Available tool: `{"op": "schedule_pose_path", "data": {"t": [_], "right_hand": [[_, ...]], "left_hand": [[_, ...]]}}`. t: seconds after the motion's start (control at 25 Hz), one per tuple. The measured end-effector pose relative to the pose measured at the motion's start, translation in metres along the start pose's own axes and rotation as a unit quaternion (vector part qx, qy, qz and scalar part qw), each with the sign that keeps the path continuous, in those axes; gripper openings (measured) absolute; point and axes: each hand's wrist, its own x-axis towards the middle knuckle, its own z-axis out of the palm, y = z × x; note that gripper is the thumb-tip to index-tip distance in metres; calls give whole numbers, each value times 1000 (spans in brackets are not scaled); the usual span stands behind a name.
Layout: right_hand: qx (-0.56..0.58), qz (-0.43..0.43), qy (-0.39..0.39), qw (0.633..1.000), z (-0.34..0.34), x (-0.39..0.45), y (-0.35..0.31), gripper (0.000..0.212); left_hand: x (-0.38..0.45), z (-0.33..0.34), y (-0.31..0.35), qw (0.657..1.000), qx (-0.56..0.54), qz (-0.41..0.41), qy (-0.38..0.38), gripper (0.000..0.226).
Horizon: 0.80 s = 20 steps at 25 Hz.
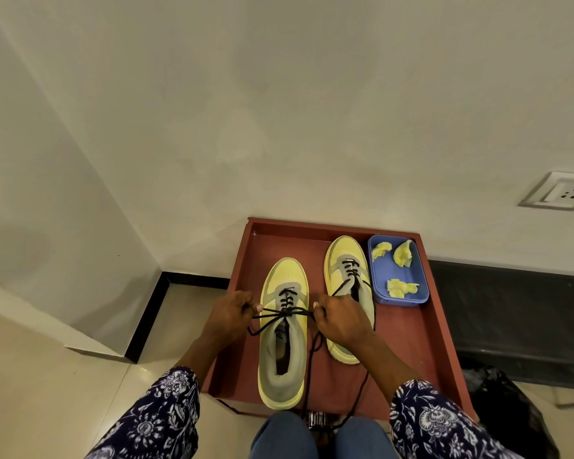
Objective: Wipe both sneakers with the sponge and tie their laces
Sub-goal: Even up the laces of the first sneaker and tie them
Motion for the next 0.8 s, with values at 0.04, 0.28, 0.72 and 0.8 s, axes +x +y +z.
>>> {"op": "schedule_pose_path", "data": {"t": [0.04, 0.28, 0.72, 0.8], "right_hand": [[-2, -6, 7, 1000, 0, -1, 1, 30], [-21, -21, 28, 999, 1, -4, 3, 32], [-27, -13, 26, 999, 10, -6, 6, 37], [-39, -1, 19, 999, 9, -5, 4, 38]], "left_hand": [[0, 0, 0, 1000, -2, -1, 2, 37], [-2, 2, -1, 1000, 6, -6, 1, 39], [-1, 6, -7, 1000, 1, -19, 9, 28], [-2, 9, -9, 999, -13, -27, 13, 29]]}}
